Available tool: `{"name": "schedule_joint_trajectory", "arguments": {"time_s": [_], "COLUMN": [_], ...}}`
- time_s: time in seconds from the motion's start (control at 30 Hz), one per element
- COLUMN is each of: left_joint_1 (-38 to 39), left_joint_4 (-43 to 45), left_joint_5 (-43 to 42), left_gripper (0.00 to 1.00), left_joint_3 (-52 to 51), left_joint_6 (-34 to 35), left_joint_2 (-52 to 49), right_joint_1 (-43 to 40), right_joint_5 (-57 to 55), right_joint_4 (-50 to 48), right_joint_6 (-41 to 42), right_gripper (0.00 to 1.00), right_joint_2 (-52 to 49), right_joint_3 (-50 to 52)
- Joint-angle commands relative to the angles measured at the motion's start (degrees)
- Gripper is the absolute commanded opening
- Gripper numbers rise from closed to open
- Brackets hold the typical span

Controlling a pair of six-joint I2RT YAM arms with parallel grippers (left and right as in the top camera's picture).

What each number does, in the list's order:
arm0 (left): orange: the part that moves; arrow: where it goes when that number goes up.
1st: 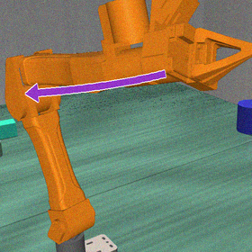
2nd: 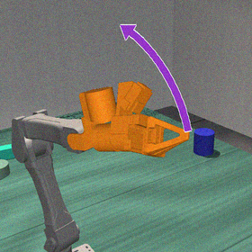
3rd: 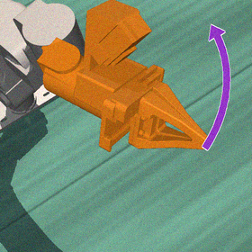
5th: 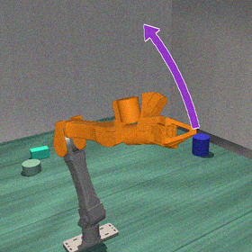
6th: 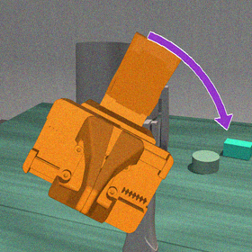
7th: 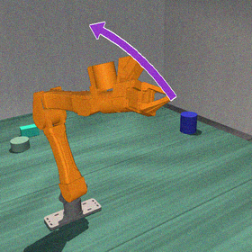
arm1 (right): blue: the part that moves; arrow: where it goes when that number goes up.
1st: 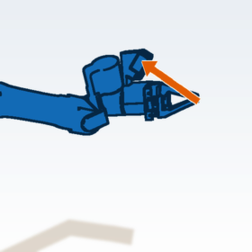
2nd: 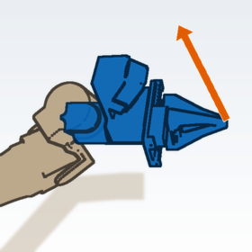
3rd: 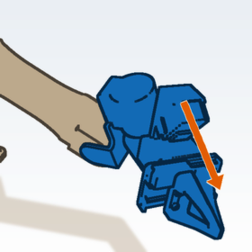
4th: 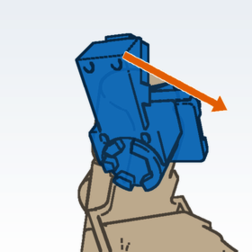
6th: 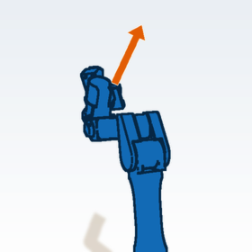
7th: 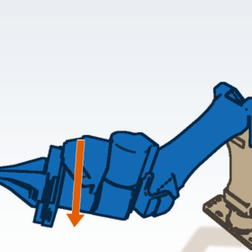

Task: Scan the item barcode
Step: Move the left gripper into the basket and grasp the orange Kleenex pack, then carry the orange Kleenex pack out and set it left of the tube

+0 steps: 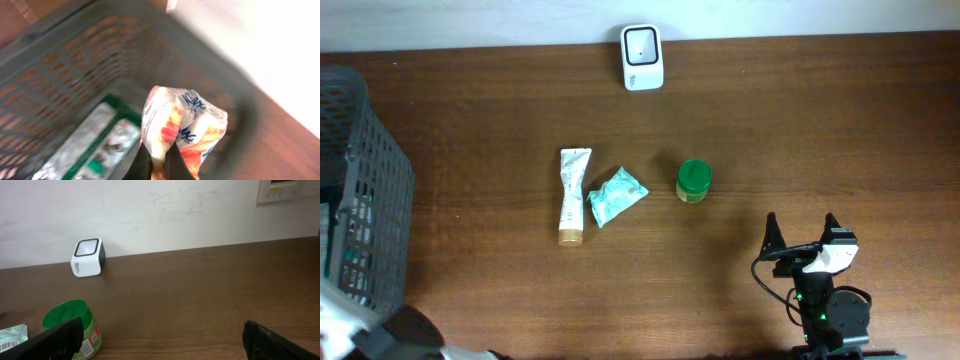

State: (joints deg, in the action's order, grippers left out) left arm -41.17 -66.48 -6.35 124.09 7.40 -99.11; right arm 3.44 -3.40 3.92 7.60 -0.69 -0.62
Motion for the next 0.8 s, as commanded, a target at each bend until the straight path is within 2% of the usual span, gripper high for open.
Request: {"name": "schedule_joint_trajectory", "arguments": {"time_s": [0.0,0.2,0.5,0.63,0.77], "left_joint_1": [8.3,24.0,44.9,49.5,49.0], "left_joint_4": [-2.2,-7.3,-3.2,-0.1,0.3], "left_joint_5": [-4.6,-4.6,-4.6,-4.4,-1.9], "left_gripper": [0.0,0.0,0.0,0.0,0.0], "left_joint_3": [0.8,-1.0,-11.1,-17.1,-23.9], "left_joint_6": [0.9,0.9,3.8,4.0,6.5], "left_joint_2": [4.0,4.1,2.6,1.3,0.6], "right_joint_1": [0.3,0.3,0.3,0.3,0.3], "right_joint_5": [-0.1,-0.1,-0.1,-0.1,-0.1], "right_joint_4": [0.4,0.4,0.4,0.4,0.4], "right_joint_6": [0.3,0.3,0.3,0.3,0.3], "right_gripper": [0.98,0.99,0.98,0.99,0.98], "right_joint_2": [0.3,0.3,0.3,0.3,0.3], "right_joint_3": [0.3,0.3,0.3,0.3,0.3]}}
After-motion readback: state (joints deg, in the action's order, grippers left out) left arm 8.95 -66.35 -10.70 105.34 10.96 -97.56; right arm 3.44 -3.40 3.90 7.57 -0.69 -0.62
